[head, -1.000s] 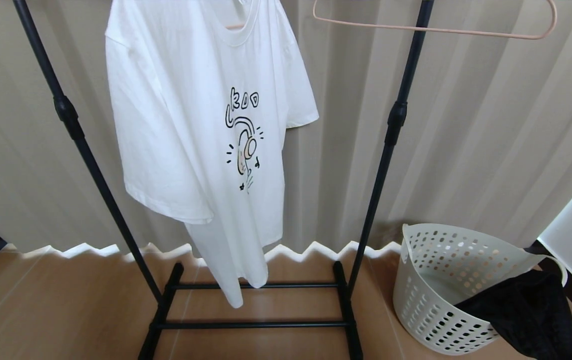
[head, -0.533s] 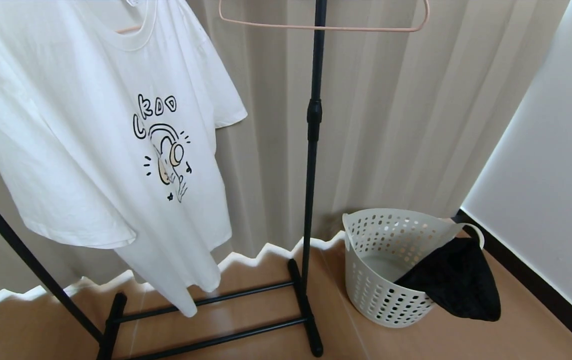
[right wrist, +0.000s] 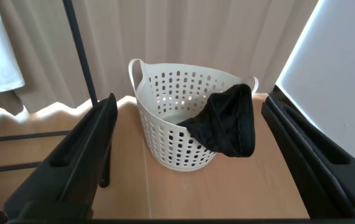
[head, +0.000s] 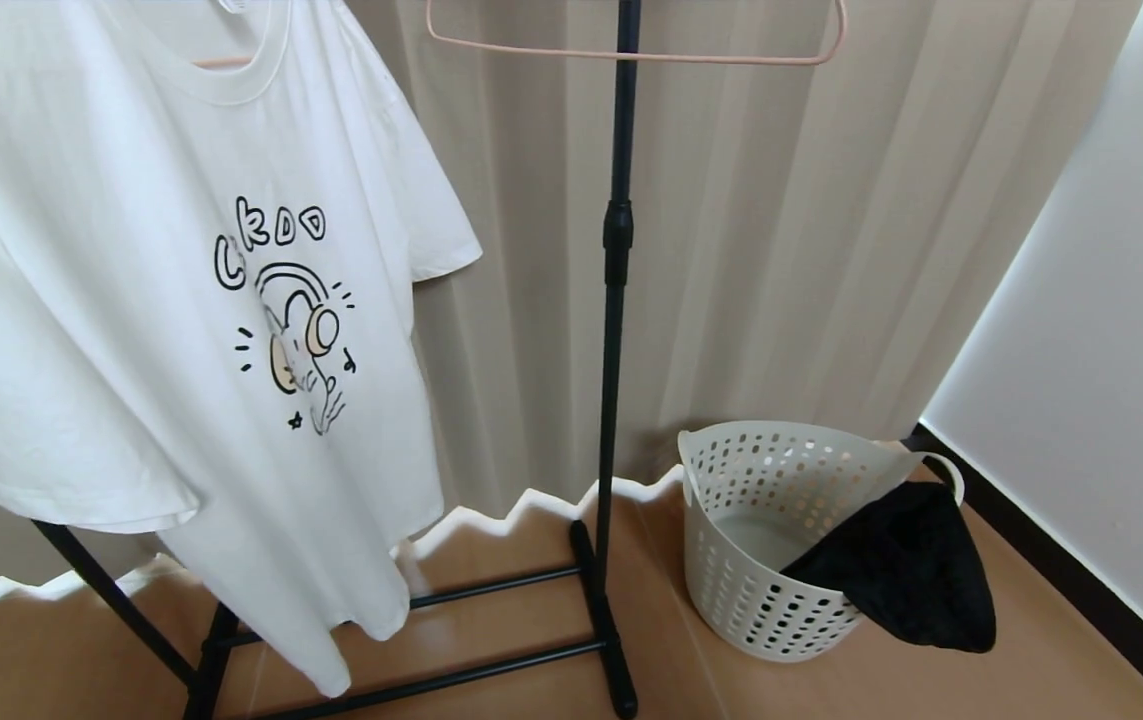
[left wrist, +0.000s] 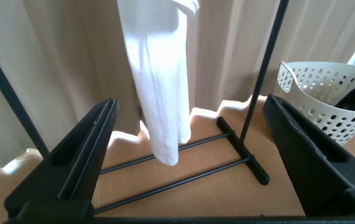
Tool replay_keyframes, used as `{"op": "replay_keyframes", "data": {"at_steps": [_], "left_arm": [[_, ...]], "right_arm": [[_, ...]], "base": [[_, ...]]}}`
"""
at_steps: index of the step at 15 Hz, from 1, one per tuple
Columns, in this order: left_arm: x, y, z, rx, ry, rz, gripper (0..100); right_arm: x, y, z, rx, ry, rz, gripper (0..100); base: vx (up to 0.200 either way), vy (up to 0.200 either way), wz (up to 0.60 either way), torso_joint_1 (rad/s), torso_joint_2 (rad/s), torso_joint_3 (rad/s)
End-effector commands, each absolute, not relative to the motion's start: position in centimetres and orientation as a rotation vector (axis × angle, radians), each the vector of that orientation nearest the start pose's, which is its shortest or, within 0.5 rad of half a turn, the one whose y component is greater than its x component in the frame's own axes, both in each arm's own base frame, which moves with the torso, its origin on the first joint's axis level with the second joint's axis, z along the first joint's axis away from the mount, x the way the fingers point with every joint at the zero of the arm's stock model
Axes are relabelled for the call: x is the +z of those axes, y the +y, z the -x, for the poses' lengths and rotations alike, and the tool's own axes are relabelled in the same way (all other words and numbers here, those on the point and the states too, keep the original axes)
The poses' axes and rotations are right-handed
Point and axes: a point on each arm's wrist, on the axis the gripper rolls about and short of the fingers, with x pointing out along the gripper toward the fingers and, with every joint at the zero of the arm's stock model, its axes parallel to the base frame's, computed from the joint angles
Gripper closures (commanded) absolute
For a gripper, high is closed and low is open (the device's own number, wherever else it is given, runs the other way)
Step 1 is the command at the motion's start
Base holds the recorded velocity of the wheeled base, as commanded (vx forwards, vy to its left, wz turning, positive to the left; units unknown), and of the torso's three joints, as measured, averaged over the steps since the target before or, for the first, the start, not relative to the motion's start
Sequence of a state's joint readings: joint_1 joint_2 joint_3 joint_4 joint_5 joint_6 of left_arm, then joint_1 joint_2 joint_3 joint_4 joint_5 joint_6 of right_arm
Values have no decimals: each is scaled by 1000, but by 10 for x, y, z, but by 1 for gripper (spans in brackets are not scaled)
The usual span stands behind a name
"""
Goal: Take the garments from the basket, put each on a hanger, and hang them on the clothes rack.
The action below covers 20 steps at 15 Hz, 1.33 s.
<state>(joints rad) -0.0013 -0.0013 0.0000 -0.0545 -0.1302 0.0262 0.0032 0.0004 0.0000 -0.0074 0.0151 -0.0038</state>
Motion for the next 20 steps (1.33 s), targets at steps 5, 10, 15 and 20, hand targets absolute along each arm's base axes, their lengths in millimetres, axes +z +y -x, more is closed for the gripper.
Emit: {"op": "replay_keyframes", "data": {"at_steps": [5, 10, 15, 20], "left_arm": [[81, -3, 23, -131, -57, -30, 0], [81, -3, 23, -131, -57, -30, 0], [81, -3, 23, -133, -57, -30, 0], [81, -3, 23, -131, -57, -30, 0]], "right_arm": [[76, 0, 23, 18, -8, 5, 0], [76, 0, 23, 18, -8, 5, 0], [76, 0, 23, 18, -8, 5, 0], [76, 0, 23, 18, -8, 5, 0]], "base": [[0, -200, 0, 4, 3, 2], [0, -40, -360, 1, 0, 1], [0, 0, -240, 1, 2, 1], [0, 0, -120, 0, 2, 1]]}}
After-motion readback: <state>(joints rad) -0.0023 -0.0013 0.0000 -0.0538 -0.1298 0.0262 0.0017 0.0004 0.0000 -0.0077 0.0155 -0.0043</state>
